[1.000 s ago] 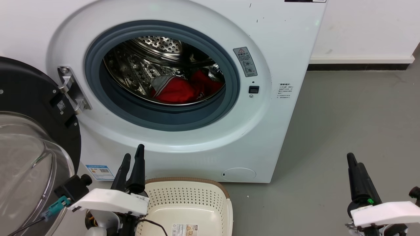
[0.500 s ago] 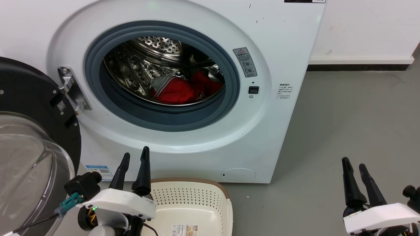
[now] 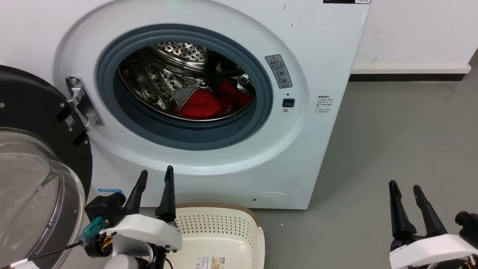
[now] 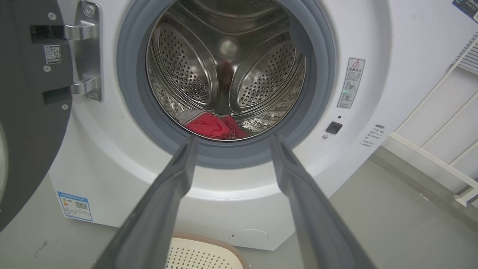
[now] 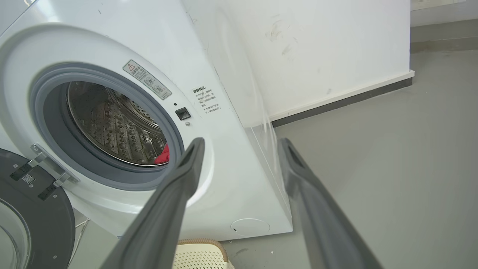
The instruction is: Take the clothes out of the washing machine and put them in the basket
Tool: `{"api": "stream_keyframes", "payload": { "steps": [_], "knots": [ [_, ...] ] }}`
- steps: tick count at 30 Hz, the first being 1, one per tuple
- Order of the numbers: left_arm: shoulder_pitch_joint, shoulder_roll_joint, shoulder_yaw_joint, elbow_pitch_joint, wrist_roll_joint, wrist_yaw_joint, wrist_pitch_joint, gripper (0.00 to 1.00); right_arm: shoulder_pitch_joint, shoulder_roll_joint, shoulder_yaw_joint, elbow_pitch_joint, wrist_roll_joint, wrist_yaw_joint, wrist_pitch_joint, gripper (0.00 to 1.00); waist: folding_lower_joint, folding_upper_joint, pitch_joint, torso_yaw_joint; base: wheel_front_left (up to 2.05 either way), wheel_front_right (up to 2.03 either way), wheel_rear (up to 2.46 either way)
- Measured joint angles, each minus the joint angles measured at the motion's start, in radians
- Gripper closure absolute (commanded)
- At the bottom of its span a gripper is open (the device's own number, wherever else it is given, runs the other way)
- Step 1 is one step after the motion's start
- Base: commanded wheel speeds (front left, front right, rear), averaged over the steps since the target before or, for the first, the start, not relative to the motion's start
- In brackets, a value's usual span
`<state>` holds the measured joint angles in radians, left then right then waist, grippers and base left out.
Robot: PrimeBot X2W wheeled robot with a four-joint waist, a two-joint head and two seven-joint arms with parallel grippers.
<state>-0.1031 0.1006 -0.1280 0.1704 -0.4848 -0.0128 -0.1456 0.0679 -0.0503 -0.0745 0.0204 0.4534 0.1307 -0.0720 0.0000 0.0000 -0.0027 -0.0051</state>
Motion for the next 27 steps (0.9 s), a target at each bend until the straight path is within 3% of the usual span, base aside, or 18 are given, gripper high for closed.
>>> {"api": "stream_keyframes", "payload": {
  "steps": [27],
  "knots": [
    [-0.005, 0.019, -0.034, 0.008, 0.236, 0.058, -0.062, 0.00, 0.031, 0.000, 0.005, -0.078, -0.260, 0.000, -0.021, 0.00, 0.0000, 0.0000, 0.001, 0.004, 0.00, 0.00, 0.00]
  ]
}}
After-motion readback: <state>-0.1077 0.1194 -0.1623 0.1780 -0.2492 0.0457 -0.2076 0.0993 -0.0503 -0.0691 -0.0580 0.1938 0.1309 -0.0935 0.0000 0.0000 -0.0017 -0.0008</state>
